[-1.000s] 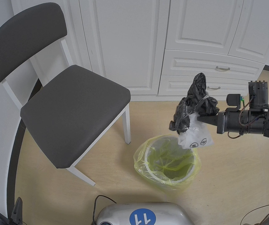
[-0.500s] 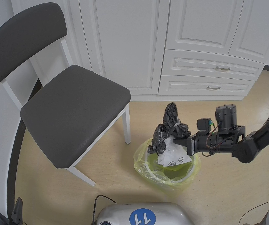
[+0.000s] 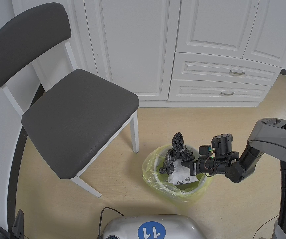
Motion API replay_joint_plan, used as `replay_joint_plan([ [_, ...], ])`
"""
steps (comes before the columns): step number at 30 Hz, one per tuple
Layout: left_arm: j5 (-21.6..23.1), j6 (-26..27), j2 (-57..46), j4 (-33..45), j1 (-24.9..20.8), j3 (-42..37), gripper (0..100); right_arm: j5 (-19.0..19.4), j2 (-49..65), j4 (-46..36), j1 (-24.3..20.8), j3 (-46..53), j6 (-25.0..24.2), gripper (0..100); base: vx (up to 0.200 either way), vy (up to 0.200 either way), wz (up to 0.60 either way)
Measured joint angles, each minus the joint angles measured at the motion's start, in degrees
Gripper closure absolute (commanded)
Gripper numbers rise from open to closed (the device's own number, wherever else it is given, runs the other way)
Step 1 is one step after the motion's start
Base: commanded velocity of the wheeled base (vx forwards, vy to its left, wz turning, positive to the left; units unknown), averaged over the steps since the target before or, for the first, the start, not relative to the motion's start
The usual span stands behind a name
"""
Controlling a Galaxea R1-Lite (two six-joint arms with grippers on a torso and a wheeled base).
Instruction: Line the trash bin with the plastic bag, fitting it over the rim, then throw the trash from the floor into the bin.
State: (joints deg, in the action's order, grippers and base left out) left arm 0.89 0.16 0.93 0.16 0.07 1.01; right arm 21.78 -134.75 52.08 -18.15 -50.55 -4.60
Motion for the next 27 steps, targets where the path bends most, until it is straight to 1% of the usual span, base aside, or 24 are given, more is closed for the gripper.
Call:
replay_joint_plan([
  [8, 0.0, 0.0, 0.0, 0.0, 0.0, 0.0, 0, 0.0, -5.4, 0.9, 0.8, -1.1, 0.1, 100, 0.000, 0.000, 0.00],
  [9, 0.0, 0.0, 0.0, 0.0, 0.0, 0.0, 0, 0.0, -5.7, 1.0, 1.0, -1.2, 0.1, 0, 0.000, 0.000, 0.00],
  [27, 0.0, 0.0, 0.0, 0.0, 0.0, 0.0, 0, 0.5, -5.5, 1.1, 2.1, -0.8, 0.0, 0, 0.000, 0.000, 0.00],
])
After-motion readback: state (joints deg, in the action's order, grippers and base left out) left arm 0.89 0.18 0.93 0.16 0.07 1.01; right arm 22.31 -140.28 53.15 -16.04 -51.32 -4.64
